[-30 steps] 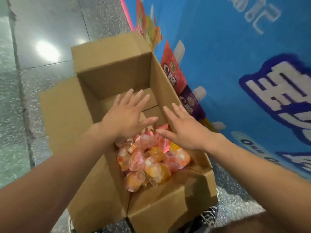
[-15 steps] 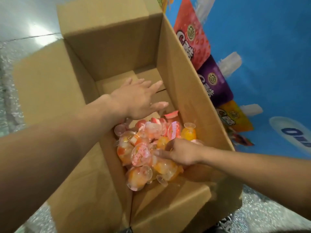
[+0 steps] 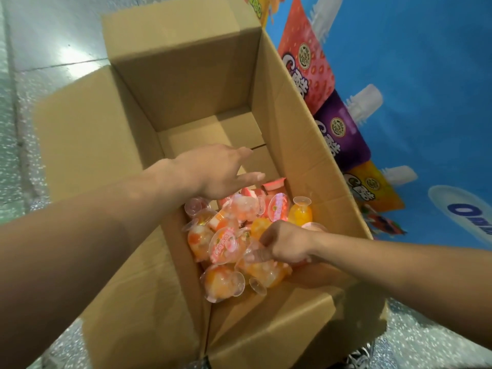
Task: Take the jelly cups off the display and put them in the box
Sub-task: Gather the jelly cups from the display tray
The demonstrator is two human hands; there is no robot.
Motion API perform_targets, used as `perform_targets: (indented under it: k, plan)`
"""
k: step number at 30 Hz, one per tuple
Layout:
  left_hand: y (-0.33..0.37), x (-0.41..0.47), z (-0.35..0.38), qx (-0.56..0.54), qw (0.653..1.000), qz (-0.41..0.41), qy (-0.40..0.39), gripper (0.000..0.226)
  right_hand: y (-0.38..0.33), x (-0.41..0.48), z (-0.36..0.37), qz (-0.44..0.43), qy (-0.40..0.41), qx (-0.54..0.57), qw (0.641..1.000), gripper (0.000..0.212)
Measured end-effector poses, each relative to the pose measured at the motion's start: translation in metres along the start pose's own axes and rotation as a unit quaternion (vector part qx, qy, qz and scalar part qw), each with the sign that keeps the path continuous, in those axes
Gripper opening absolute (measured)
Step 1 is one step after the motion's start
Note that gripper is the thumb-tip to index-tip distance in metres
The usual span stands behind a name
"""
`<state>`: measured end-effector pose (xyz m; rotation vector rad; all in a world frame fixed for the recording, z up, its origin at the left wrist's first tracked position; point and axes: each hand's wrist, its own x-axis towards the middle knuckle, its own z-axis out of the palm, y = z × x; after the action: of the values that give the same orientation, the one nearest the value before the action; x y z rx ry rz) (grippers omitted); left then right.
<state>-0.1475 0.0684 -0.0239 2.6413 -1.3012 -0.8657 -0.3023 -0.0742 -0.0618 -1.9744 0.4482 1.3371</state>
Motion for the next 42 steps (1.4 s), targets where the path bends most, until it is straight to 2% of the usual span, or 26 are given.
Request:
perform_targets:
  k: [3,5,10,12,15,18,22,26,33,37,40,42]
  plan:
    - [-0.004,-0.006,0.003,-0.024,0.999,-0.021,-0.014,0.082,0.009,-0.010,-0.012,-0.034,0.018,0.087,0.995,0.028]
    - [-0.005,-0.011,0.004,-0.051,0.998,-0.030,-0.032,0.082,0.012,-0.018,-0.019,-0.070,0.032,0.151,0.986,0.014]
    - [0.000,-0.023,0.004,-0.214,0.972,-0.074,-0.069,0.075,0.001,-0.030,-0.035,-0.152,0.101,0.269,0.946,0.043]
    - [0.001,-0.026,0.003,-0.302,0.944,-0.095,-0.091,0.074,-0.008,-0.037,-0.043,-0.196,0.132,0.262,0.936,0.045]
    - [0.003,-0.027,-0.002,-0.427,0.884,-0.126,-0.141,0.062,-0.019,-0.046,-0.051,-0.254,0.176,0.254,0.917,0.052]
    - [0.004,-0.026,-0.005,-0.525,0.829,-0.128,-0.146,0.056,-0.026,-0.050,-0.059,-0.296,0.215,0.250,0.896,0.055]
    - [-0.001,-0.024,-0.005,-0.580,0.798,-0.103,-0.126,0.052,-0.029,-0.051,-0.065,-0.315,0.245,0.232,0.887,0.061]
    - [-0.004,-0.020,-0.002,-0.601,0.783,-0.100,-0.123,0.048,-0.029,-0.048,-0.067,-0.321,0.233,0.216,0.892,0.068]
    - [-0.008,-0.017,0.004,-0.587,0.792,-0.116,-0.124,0.049,-0.013,-0.042,-0.086,-0.284,0.143,0.153,0.935,0.061]
    - [-0.013,-0.017,0.001,-0.583,0.793,-0.139,-0.108,0.044,0.002,-0.018,-0.081,-0.150,0.132,0.246,0.949,0.035]
    - [-0.015,-0.017,0.000,-0.566,0.804,-0.147,-0.107,0.042,0.015,0.002,-0.064,-0.098,0.131,0.154,0.974,0.021]
    - [-0.017,-0.016,0.000,-0.559,0.809,-0.147,-0.110,0.041,0.023,0.012,-0.053,-0.110,0.138,0.014,0.984,0.030]
